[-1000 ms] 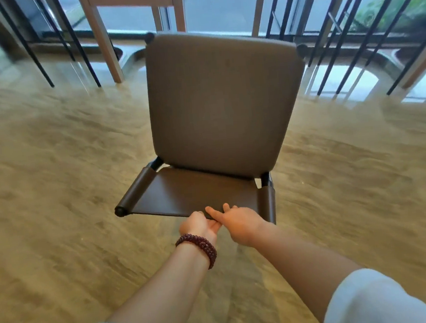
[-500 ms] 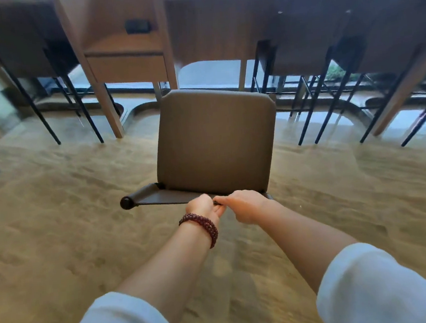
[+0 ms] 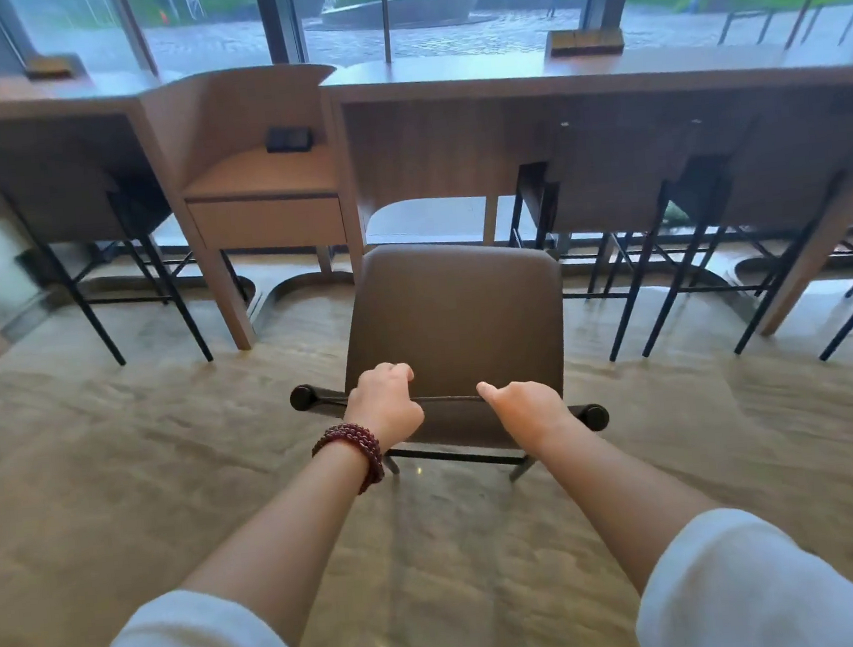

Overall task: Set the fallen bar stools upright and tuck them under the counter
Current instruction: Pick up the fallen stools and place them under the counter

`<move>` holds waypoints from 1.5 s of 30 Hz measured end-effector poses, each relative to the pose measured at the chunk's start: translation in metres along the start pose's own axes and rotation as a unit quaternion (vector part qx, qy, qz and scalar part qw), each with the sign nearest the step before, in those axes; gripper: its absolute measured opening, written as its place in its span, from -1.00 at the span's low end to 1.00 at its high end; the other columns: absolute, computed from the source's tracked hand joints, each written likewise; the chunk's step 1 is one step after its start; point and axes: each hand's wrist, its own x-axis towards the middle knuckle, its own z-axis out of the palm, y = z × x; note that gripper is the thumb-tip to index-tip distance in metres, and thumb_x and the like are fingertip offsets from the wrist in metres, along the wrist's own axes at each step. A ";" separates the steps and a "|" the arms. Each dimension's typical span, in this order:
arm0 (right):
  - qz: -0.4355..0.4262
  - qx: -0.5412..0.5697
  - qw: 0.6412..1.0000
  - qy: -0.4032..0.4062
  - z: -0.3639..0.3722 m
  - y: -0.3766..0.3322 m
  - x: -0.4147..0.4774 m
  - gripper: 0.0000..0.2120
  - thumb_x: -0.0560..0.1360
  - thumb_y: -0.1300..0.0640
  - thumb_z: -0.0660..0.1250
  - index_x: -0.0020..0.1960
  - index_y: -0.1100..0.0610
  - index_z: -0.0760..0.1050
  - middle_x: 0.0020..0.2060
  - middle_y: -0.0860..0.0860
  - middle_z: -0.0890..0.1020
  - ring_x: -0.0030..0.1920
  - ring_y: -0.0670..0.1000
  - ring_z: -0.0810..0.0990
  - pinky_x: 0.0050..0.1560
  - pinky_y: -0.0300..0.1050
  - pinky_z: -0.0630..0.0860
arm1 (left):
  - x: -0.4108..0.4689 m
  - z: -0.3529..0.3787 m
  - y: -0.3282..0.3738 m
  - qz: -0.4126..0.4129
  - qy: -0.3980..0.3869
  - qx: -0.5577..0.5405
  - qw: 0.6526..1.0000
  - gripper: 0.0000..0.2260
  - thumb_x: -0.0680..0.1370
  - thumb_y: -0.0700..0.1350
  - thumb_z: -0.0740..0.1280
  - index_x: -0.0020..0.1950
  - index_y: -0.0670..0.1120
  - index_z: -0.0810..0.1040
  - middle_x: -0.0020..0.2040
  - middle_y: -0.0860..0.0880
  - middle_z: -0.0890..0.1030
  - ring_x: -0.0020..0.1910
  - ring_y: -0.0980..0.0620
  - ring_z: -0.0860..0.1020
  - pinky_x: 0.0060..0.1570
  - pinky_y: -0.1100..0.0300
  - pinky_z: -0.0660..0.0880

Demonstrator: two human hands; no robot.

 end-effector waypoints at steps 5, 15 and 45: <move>0.049 -0.003 0.998 0.028 -0.011 0.020 0.050 -0.38 0.46 0.46 0.16 0.47 0.16 0.17 0.04 0.15 0.59 0.04 0.19 0.60 -0.06 -0.03 0.45 | 0.061 -0.015 -0.005 0.050 -0.099 0.132 0.985 -0.53 0.49 -0.19 0.19 0.40 -0.02 0.34 0.29 -0.05 0.48 0.29 -0.08 0.42 0.25 0.04 0.36; 0.083 0.039 0.994 0.050 -0.036 0.069 0.146 -0.35 0.44 0.40 0.22 0.48 0.13 0.15 0.34 0.17 0.37 0.43 0.17 0.24 0.48 0.12 0.08 | 0.166 -0.044 0.012 0.115 -0.075 0.110 0.984 -0.46 0.51 -0.24 0.21 0.49 -0.09 0.20 0.41 -0.05 0.34 0.42 -0.04 0.25 0.39 0.05 0.27; 0.079 0.123 0.989 -0.020 -0.076 0.156 0.296 -0.17 0.49 0.31 0.28 0.57 0.08 -0.15 0.56 0.06 -0.18 0.55 0.05 -0.20 0.53 0.02 -0.17 | 0.342 -0.060 0.040 0.062 -0.092 0.062 0.992 -0.32 0.53 -0.34 0.19 0.55 0.01 -0.01 0.57 0.04 -0.03 0.55 0.03 -0.13 0.46 -0.14 0.15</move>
